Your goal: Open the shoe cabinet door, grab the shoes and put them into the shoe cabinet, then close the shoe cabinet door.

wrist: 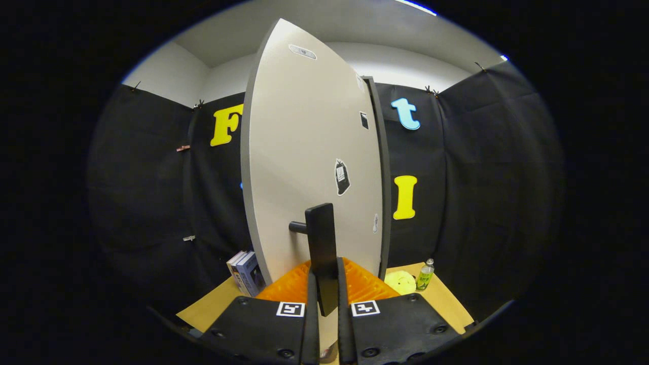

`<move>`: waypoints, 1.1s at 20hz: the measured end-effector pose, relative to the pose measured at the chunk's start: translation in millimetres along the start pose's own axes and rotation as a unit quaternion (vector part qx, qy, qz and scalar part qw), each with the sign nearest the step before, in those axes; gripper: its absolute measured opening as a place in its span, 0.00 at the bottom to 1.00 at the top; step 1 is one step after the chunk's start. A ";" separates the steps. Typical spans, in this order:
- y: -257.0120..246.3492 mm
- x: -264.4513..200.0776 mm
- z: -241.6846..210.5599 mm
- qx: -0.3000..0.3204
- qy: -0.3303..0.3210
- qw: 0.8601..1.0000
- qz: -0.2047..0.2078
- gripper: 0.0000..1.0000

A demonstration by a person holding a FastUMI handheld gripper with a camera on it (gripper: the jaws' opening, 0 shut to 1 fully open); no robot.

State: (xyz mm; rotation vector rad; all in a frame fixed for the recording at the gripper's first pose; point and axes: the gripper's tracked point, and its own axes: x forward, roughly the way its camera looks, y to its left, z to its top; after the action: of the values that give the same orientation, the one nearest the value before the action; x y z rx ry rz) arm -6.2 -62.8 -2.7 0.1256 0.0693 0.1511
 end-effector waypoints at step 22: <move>-127.2 -28.1 14.0 0.042 -0.002 0.998 -0.056 0.12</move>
State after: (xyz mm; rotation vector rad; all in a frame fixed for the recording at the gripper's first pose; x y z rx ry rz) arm -14.3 -193.5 -3.7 0.2063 0.0786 0.0368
